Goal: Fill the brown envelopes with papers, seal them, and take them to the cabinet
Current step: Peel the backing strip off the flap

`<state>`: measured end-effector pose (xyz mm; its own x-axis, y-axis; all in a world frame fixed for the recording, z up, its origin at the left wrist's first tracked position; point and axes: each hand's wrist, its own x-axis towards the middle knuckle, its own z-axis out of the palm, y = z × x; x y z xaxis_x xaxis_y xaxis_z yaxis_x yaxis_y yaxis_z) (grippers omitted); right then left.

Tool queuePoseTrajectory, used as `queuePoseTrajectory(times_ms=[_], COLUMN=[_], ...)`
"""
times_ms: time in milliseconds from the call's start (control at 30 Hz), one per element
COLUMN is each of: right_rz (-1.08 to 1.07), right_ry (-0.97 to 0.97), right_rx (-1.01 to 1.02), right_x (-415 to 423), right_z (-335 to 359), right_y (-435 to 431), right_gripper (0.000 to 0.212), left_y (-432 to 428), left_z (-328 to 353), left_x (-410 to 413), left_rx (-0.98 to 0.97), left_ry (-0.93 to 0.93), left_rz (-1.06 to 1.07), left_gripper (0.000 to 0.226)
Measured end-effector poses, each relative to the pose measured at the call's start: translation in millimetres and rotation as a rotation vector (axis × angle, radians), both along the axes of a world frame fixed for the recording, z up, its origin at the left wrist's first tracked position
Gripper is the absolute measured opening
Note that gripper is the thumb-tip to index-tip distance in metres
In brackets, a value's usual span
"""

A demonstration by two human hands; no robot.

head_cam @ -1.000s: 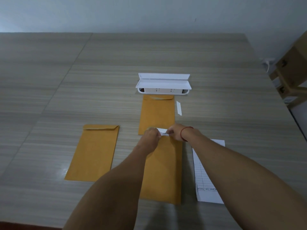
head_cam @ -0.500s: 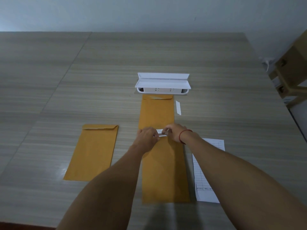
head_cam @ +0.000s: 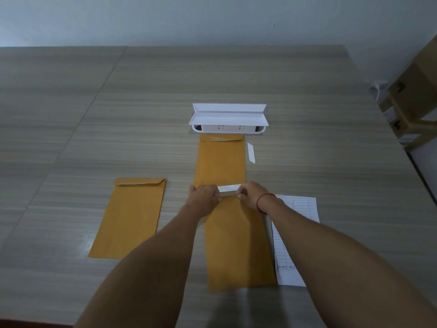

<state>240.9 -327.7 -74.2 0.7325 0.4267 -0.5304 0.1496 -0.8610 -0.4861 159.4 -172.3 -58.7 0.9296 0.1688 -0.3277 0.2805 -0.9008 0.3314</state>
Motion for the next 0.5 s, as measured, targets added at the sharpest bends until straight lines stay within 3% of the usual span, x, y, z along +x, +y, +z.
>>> queuePoseTrajectory(times_ms=[233, 400, 500], right_rz=[-0.092, -0.289, -0.366], right_ry=[-0.054, -0.084, -0.066], right_rx=[0.088, 0.128, 0.162], right_x=[-2, -2, -4], right_z=[-3, -9, -10], right_y=[0, -3, -3], right_gripper=[0.014, 0.028, 0.03], left_y=[-2, -3, -1], left_z=[-2, -11, -16], left_x=[1, -9, -13], left_rx=[0.007, 0.084, 0.086], left_ry=[-0.051, -0.118, -0.09], left_rz=[0.06, 0.119, 0.122], left_gripper=[0.012, 0.045, 0.049])
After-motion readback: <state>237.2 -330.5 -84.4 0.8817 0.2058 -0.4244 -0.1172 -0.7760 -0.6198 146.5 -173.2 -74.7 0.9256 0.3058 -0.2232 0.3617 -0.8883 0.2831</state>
